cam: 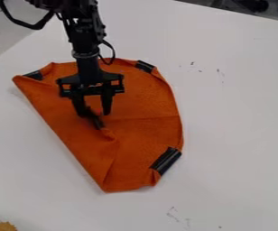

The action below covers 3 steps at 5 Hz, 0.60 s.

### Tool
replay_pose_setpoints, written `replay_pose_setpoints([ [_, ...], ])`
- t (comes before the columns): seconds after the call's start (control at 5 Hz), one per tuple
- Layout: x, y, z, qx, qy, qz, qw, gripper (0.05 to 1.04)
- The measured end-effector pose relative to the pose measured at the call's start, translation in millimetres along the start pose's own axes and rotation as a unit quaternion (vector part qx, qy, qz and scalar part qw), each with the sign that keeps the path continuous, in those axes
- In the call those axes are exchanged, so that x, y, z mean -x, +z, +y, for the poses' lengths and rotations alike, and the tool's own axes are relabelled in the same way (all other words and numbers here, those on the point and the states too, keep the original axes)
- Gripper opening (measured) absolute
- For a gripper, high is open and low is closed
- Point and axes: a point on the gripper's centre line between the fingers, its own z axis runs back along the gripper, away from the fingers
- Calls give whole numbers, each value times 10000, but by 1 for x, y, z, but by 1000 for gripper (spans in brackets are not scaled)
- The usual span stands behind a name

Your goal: Fold the cloth from bottom right to top left

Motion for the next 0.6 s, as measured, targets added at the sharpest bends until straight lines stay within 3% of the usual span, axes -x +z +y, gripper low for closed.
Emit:
replay_pose_setpoints([
  [0.2, 3, 4, -10, -9, -217, -225, 9995, 1015],
  [0.4, 1, 15, -14, 70, -301, -530, 9981, 1011],
  [0.6, -1, 16, -16, 137, -435, -635, 9969, 1005],
])
